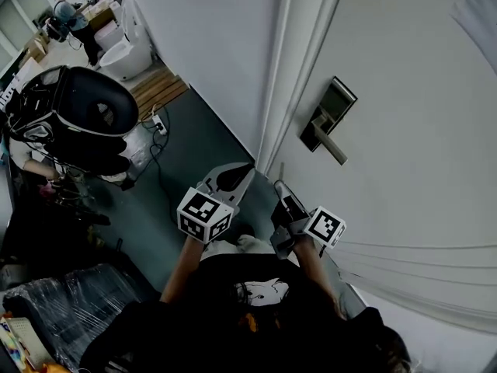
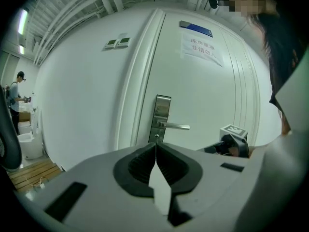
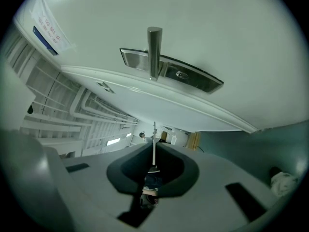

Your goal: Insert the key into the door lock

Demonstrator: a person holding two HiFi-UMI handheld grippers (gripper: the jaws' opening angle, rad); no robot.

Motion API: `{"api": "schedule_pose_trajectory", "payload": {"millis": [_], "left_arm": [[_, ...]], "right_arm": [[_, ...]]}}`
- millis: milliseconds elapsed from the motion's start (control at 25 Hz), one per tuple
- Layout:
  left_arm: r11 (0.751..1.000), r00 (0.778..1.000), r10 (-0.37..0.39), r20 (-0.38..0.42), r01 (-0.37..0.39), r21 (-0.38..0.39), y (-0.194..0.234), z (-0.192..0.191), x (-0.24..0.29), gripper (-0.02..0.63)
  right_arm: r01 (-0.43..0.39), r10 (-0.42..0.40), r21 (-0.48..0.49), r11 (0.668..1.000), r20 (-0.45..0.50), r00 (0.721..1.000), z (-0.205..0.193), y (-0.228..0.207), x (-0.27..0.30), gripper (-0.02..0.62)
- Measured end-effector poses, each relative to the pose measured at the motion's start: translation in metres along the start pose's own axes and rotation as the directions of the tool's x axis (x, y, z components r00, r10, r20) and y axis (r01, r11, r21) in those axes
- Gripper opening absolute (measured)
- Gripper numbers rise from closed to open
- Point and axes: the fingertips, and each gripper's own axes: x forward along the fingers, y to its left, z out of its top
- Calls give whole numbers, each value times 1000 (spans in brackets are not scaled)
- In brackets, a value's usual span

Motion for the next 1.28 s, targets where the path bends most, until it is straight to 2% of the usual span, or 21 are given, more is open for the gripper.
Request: {"api": "schedule_pose_trajectory", "payload": {"millis": [160,400,680,960,1280], "left_arm": [[999,999,-33,-24,34,15,-1,-2,15,12],[996,996,-84,-13,84,29,13,6,31,12],[978,978,-204,-39,206,41,27,9,41,12],[949,949,-308,-58,311,47,40,29,12,12],[890,892,-442,-93,449,78,43,37,-5,12]], "right_arm": [[-1,1,4,1000,13,1000,7,-4,5,21],[2,-2,-2,1000,65,998,17,-8,12,21],[45,-49,25,999,180,982,19,-13,24,21],[120,-123,30,992,290,949,7,12,29,21],[165,-186,86,983,440,879,5,19,25,21]]}}
